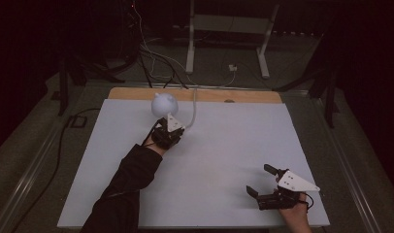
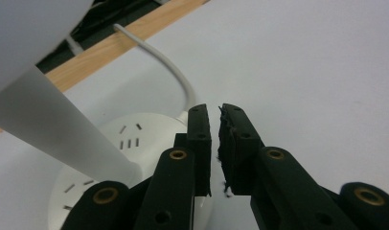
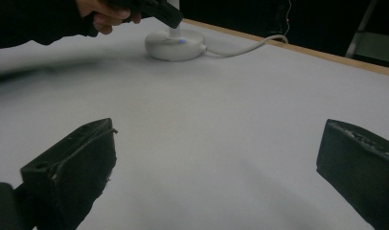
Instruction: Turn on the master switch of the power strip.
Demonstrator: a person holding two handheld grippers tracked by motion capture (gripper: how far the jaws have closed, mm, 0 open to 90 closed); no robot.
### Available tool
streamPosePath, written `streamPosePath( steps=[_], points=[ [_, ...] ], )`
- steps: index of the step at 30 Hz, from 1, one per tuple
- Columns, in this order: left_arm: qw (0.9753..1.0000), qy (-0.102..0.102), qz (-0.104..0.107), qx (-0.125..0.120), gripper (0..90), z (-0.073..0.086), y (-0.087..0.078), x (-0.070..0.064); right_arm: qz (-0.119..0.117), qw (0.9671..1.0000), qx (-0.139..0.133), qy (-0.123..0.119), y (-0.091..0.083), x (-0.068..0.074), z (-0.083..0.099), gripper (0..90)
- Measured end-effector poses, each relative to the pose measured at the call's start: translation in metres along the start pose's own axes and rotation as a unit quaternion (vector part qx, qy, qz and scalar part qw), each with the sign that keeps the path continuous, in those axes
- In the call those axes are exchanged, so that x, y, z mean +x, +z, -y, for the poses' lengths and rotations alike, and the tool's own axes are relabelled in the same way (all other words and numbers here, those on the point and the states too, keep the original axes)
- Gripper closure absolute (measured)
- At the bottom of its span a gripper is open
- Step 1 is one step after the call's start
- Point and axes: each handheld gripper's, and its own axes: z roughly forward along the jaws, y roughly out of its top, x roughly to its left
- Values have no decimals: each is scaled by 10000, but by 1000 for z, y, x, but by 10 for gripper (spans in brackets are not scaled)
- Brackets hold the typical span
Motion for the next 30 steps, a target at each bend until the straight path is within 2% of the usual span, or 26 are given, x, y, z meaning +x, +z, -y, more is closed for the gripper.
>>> streamPosePath(
  steps=[2, 3, 4, 5, 6, 7, 9, 10, 14, 15, 16, 17, 18, 20, 21, 23, 26, 30],
  points=[
    [10000, -22, 31, 0, 800, 0, -1, 0, 1, 10000, -1, 0, 0, 0, 0, 0],
    [9999, -72, 116, -18, 731, 0, -3, 0, 1, 10000, -3, 1, 0, 0, 0, 0],
    [9999, -72, 116, -18, 710, 0, -3, 0, 0, 10000, -1, 4, 0, 0, 0, 0],
    [9997, -89, 226, -10, 661, 0, -5, 0, -3, 10000, 1, 7, 0, 0, 0, 0],
    [9997, -89, 226, -10, 610, 0, -5, 0, -1, 10000, 2, 2, 0, 0, 0, 0],
    [9995, -45, 310, 19, 584, 0, -6, -1, -2, 10000, 1, 6, 0, 0, 0, 0],
    [9994, -37, 338, 26, 493, 0, -7, -2, 2, 10000, 0, 1, 0, 0, 0, 0],
    [9993, -51, 360, 29, 493, 0, -8, -2, 2, 10000, 0, 1, 0, 0, 0, 0],
    [9989, -83, 455, 43, 329, -2, -12, -4, -4, 10000, 8, -6, 1, 0, 0, 0],
    [9987, -87, 491, 44, 329, -3, -12, -4, -4, 10000, 8, -6, 1, 0, 0, 0],
    [9984, -106, 551, 62, 256, -3, -13, -4, -1, 10000, 8, -8, 1, 0, 0, 0],
    [9985, -113, 539, 75, 256, -3, -14, -4, -1, 10000, 8, -8, 1, 0, 0, 0],
    [9983, -123, 559, 74, 187, -4, -14, -4, -1, 10000, 11, -7, 1, 0, 0, 0],
    [9979, -164, 624, 79, 159, -4, -16, -4, -1, 10000, 12, -5, 1, 0, 0, 0],
    [9971, -184, 729, 97, 88, -4, -17, -4, -5, 10000, 13, -5, 1, 0, 0, 0],
    [9965, -201, 806, 122, 29, -4, -17, -4, -7, 10000, 14, -2, 1, 0, 0, 0],
    [9947, -153, 1012, 114, 3, -3, -20, -5, -13, 10000, 13, 8, 1, 0, 0, 0],
    [9932, -75, 1156, 124, 2, -4, -26, -6, -16, 10000, 12, 16, 1, 0, 1, 0]
  ],
)
